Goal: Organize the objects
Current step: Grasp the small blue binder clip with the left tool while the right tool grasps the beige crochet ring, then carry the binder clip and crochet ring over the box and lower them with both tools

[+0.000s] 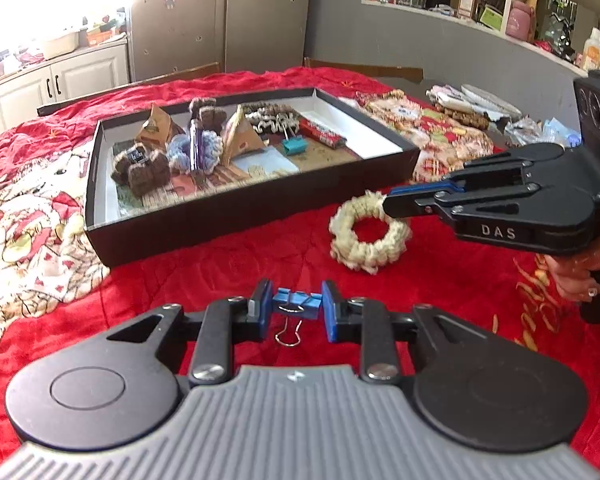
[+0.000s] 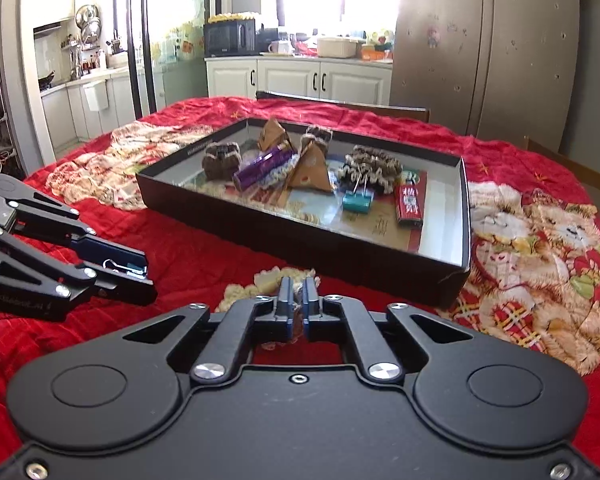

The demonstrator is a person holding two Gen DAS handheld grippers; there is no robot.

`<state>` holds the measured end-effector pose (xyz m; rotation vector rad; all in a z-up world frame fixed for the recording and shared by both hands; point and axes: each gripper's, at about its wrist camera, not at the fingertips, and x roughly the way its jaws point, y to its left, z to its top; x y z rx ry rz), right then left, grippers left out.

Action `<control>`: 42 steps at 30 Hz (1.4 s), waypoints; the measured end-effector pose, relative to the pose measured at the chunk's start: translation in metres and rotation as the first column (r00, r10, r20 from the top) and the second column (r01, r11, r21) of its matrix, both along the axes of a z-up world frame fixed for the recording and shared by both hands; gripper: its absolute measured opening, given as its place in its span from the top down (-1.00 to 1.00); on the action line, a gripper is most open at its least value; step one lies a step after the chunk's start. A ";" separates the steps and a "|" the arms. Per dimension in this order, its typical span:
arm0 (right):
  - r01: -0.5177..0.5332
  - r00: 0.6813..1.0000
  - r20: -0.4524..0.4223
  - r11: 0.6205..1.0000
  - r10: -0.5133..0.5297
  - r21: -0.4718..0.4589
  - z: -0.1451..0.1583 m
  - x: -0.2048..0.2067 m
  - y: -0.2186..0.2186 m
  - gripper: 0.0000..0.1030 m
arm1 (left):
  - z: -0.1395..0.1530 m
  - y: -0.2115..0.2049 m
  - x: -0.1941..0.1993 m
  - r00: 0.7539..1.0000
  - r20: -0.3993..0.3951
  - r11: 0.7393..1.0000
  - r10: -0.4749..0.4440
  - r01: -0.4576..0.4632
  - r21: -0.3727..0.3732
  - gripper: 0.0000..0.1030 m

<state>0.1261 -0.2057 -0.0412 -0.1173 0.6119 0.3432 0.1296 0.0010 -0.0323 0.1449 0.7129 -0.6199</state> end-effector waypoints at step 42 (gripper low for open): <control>0.069 0.996 0.058 0.998 -0.068 -0.004 0.027 0.067 -0.015 0.78 | 0.037 -0.033 0.089 0.990 0.091 0.994 0.105 -0.103 -0.029 0.42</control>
